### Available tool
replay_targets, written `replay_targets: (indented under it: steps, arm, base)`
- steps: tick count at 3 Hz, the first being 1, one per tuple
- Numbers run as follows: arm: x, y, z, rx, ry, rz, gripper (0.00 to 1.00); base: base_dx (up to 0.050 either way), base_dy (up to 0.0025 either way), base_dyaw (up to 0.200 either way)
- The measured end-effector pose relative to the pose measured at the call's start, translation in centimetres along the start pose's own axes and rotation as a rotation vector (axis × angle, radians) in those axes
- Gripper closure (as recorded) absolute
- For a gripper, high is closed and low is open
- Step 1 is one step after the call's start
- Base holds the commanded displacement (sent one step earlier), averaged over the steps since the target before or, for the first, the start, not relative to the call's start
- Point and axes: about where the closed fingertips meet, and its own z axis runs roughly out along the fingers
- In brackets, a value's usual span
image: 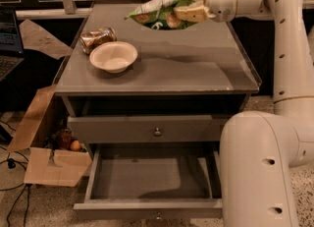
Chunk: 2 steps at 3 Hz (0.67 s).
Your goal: Place green rice chip bag into middle drawer
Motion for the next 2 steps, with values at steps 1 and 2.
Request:
replay_targets:
  steps: [1, 2]
  arm:
    - [-0.8, 2.9, -1.9, -0.082, -0.008, 0.002, 1.0]
    - [-1.1, 4.3, -4.3, -0.084, -0.019, 0.012, 1.0]
  base:
    - [0.0, 0.0, 0.0]
    - [0.0, 0.0, 0.0]
